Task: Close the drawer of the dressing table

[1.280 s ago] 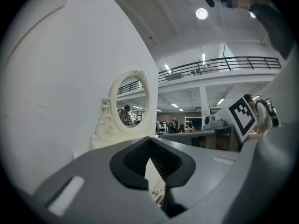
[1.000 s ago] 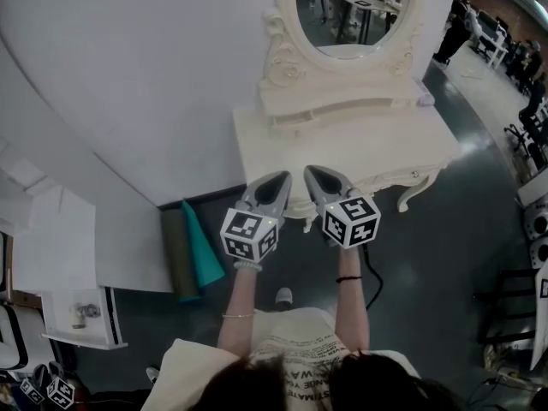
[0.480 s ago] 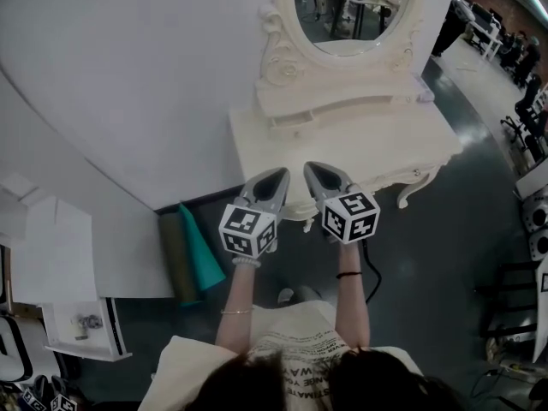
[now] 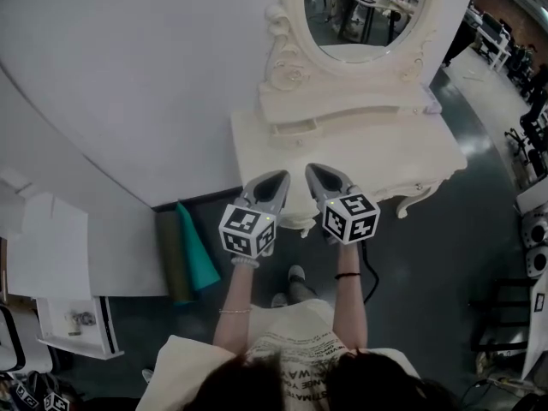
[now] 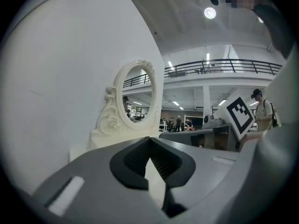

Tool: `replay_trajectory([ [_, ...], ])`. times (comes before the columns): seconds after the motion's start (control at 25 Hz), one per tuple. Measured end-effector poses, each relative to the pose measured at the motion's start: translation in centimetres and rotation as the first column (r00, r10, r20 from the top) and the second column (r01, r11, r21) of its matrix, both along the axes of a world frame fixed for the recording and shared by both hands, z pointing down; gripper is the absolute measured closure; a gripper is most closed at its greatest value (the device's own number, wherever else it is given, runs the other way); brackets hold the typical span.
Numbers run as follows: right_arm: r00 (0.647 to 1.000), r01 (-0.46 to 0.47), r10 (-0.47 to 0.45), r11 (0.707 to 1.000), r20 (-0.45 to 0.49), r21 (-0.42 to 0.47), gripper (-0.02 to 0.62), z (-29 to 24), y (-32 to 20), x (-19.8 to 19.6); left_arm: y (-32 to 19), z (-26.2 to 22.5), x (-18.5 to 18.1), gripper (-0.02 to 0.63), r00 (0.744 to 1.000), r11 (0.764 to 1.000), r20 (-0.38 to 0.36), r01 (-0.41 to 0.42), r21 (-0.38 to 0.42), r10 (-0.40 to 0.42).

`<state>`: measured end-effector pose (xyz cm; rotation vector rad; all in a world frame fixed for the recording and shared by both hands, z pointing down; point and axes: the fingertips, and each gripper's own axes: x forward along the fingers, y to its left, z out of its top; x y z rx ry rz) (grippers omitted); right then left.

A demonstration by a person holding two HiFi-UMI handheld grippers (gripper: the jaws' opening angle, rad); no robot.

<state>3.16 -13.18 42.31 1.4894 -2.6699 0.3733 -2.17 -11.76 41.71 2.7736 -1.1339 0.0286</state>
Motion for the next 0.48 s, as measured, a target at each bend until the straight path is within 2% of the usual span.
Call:
replay_trajectory([
  [0.48, 0.998, 0.065, -0.066, 0.997, -0.013, -0.041, 0.592, 1.3, -5.9, 2.2, -5.7, 0.9, 2.5, 0.604, 0.998, 0.998, -0.009, 0.057, -0.029, -0.057],
])
